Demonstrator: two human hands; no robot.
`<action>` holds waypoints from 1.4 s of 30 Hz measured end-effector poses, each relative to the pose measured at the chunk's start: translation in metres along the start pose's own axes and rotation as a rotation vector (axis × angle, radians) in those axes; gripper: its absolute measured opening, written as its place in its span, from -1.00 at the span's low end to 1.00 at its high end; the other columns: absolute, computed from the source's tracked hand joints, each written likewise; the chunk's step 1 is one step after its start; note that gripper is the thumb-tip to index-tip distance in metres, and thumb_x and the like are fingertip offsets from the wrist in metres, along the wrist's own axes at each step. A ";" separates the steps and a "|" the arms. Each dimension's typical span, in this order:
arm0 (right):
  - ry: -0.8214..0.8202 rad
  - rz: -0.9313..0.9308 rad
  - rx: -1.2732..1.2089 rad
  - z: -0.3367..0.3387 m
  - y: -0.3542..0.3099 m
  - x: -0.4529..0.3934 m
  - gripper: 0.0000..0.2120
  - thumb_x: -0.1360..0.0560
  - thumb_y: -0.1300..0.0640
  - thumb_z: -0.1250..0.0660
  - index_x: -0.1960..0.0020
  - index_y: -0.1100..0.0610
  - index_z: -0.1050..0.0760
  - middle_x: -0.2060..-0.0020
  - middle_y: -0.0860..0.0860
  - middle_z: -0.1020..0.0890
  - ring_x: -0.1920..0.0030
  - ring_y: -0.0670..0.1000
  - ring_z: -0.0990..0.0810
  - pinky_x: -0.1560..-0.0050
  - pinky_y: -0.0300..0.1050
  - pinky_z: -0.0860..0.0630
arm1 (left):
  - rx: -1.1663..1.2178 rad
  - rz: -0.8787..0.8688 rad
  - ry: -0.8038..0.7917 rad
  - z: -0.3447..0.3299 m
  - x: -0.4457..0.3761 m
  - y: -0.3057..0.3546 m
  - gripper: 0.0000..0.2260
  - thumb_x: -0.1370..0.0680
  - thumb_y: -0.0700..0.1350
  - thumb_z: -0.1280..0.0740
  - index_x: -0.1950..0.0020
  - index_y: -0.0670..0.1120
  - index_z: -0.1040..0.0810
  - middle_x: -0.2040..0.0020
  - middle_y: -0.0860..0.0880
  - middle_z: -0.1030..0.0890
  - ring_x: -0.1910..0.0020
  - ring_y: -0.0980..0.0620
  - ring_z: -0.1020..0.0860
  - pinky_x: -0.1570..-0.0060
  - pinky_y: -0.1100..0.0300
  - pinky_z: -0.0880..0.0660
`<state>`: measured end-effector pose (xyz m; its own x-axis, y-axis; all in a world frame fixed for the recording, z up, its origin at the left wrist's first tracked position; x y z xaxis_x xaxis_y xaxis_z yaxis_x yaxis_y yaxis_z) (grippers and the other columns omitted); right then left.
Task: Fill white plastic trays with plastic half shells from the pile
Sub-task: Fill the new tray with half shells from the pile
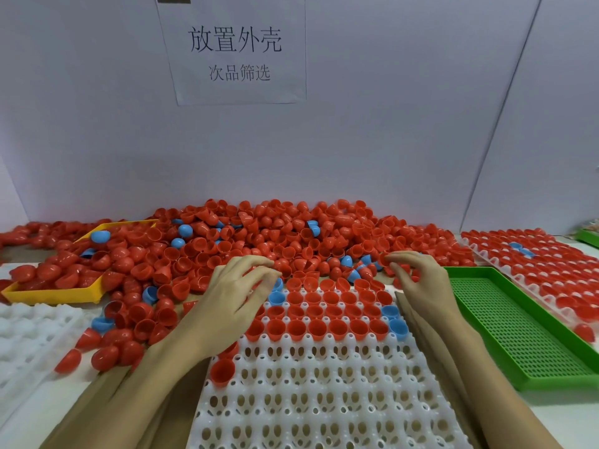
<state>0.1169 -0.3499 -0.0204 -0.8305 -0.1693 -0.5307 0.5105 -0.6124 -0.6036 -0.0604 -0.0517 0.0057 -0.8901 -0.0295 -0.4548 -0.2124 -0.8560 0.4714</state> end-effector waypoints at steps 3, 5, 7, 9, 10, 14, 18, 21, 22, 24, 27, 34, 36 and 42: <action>-0.041 0.124 -0.067 0.002 -0.032 0.005 -0.81 -0.60 0.23 -0.43 -0.15 0.03 -0.72 -0.06 -0.21 -0.67 -0.15 -0.12 -0.60 -0.25 -0.14 -0.52 | 0.000 -0.116 0.061 -0.002 0.000 0.008 -0.72 -0.68 0.06 -0.20 -0.31 0.08 -0.61 -0.24 0.26 -0.50 -0.31 0.26 -0.45 -0.38 0.21 -0.35; -0.106 0.175 -0.135 -0.001 -0.052 0.011 -0.81 -0.60 0.22 -0.44 -0.14 0.01 -0.72 -0.07 -0.19 -0.70 -0.14 -0.17 -0.64 -0.18 -0.23 -0.57 | -0.024 -0.221 0.054 -0.004 0.003 0.016 -0.73 -0.68 -0.03 -0.27 -0.35 0.05 -0.60 -0.30 0.20 -0.49 -0.25 0.21 -0.52 -0.29 0.22 -0.49; -0.193 0.234 -0.161 -0.006 -0.069 0.018 -0.80 -0.59 0.23 -0.44 -0.14 -0.01 -0.72 -0.08 -0.20 -0.70 -0.14 -0.22 -0.64 -0.15 -0.27 -0.59 | -0.081 -0.312 0.022 -0.007 0.005 0.023 -0.68 -0.68 -0.04 -0.27 -0.44 0.05 -0.54 -0.44 0.14 -0.42 -0.26 0.19 -0.53 -0.26 0.20 -0.54; -0.270 0.279 -0.178 -0.010 -0.082 0.025 -0.80 -0.60 0.24 -0.44 -0.14 0.02 -0.74 -0.10 -0.19 -0.70 -0.15 -0.23 -0.64 -0.16 -0.26 -0.59 | -0.129 -0.339 -0.055 -0.010 0.006 0.027 -0.61 -0.70 0.05 -0.22 -0.55 0.14 -0.39 -0.59 0.15 -0.26 -0.38 0.19 -0.45 -0.35 0.18 -0.49; -0.305 0.301 -0.187 -0.011 -0.087 0.028 -0.80 -0.60 0.25 -0.44 -0.15 0.05 -0.74 -0.11 -0.18 -0.71 -0.16 -0.21 -0.64 -0.16 -0.25 -0.59 | -0.147 -0.340 -0.088 -0.012 0.007 0.028 -0.58 -0.71 0.10 -0.18 -0.59 0.19 -0.31 -0.63 0.18 -0.15 -0.43 0.19 -0.41 -0.39 0.19 -0.44; -0.425 0.372 -0.201 -0.015 -0.100 0.037 -0.79 -0.61 0.28 -0.41 -0.18 0.11 -0.73 -0.13 -0.17 -0.70 -0.16 -0.18 -0.65 -0.15 -0.21 -0.60 | -0.119 -0.292 -0.168 -0.015 0.010 0.027 -0.59 -0.71 0.22 -0.09 -0.57 0.27 -0.24 -0.61 0.31 -0.09 -0.50 0.25 -0.32 -0.43 0.22 -0.38; -0.520 0.348 -0.287 -0.012 -0.104 0.039 -0.76 -0.65 0.28 -0.37 -0.19 0.04 -0.73 -0.13 -0.19 -0.71 -0.19 -0.15 -0.66 -0.15 -0.24 -0.59 | 0.044 -0.209 -0.127 -0.011 0.006 0.024 -0.71 -0.70 0.21 -0.11 -0.39 0.22 -0.43 -0.33 0.32 -0.44 -0.32 0.30 -0.48 -0.30 0.01 -0.51; -0.612 0.301 -0.395 -0.009 -0.105 0.040 -0.73 -0.67 0.28 -0.33 -0.23 0.03 -0.71 -0.14 -0.14 -0.74 -0.20 -0.08 -0.69 -0.18 -0.17 -0.62 | 0.196 -0.209 -0.020 -0.006 0.003 0.024 -0.84 -0.70 0.04 -0.23 -0.18 0.10 -0.59 -0.07 0.21 -0.61 -0.12 0.16 -0.61 -0.13 0.17 -0.56; -0.618 0.283 -0.431 -0.008 -0.105 0.039 -0.71 -0.68 0.30 -0.31 -0.25 0.04 -0.70 -0.13 -0.12 -0.74 -0.17 -0.06 -0.71 -0.15 -0.16 -0.63 | 0.244 -0.178 -0.002 -0.004 0.002 0.023 -0.86 -0.69 0.01 -0.27 -0.12 0.09 -0.62 0.00 0.19 -0.65 -0.06 0.15 -0.64 -0.09 0.21 -0.57; -0.587 0.231 -0.493 -0.006 -0.100 0.034 -0.71 -0.68 0.33 -0.28 -0.25 0.08 -0.69 -0.11 -0.07 -0.76 -0.10 -0.02 -0.73 -0.09 -0.13 -0.67 | 0.317 -0.073 -0.024 0.003 0.000 0.017 -0.93 -0.62 0.04 -0.37 -0.02 0.13 -0.66 0.08 0.17 -0.69 0.01 0.15 -0.68 -0.07 0.21 -0.61; -0.498 0.124 -0.514 -0.002 -0.084 0.026 -0.71 -0.67 0.33 -0.28 -0.21 0.08 -0.70 -0.05 -0.03 -0.77 -0.02 0.02 -0.75 -0.05 -0.06 -0.70 | 0.394 0.027 -0.196 0.017 0.000 0.004 -0.95 -0.53 -0.01 -0.52 0.06 0.10 -0.68 0.08 0.09 -0.72 0.01 0.09 -0.70 -0.10 0.14 -0.64; -0.350 -0.021 -0.537 0.002 -0.057 0.018 -0.71 -0.67 0.35 -0.27 -0.11 0.09 -0.73 0.04 0.03 -0.77 0.10 0.08 -0.75 0.07 -0.19 -0.68 | 0.195 -0.005 -0.545 0.036 0.007 -0.003 -0.84 -0.46 -0.12 -0.54 0.06 0.11 -0.66 0.05 0.16 -0.70 -0.04 0.20 -0.64 -0.11 0.41 -0.48; -0.344 -0.043 -0.539 0.002 -0.055 0.018 -0.71 -0.67 0.35 -0.26 -0.11 0.10 -0.73 0.05 0.04 -0.77 0.11 0.08 -0.75 0.09 -0.21 -0.67 | 0.085 -0.025 -0.572 0.037 0.008 -0.003 -0.88 -0.44 -0.09 -0.54 0.11 0.12 -0.69 0.10 0.22 -0.68 -0.01 0.24 -0.58 -0.02 0.49 -0.41; -0.342 -0.054 -0.533 -0.002 -0.053 0.019 -0.71 -0.67 0.35 -0.27 -0.09 0.10 -0.74 0.08 0.06 -0.76 0.13 0.09 -0.73 0.12 -0.22 -0.65 | -0.013 -0.029 -0.640 0.029 0.011 -0.001 -0.92 -0.43 -0.09 -0.53 0.14 0.04 -0.68 0.13 0.18 -0.64 0.06 0.20 -0.56 0.12 0.39 -0.51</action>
<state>0.0745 -0.3191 0.0010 -0.8372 -0.4400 -0.3247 0.4338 -0.1728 -0.8843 -0.0817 -0.0364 0.0227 -0.9497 0.3038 0.0759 -0.2383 -0.8584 0.4543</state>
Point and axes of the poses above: each hand's wrist, its own x-axis away from the middle knuckle, its own z-axis out of the back of the hand, y = z × x, the point moved 2 cm from there along -x, towards the middle knuckle
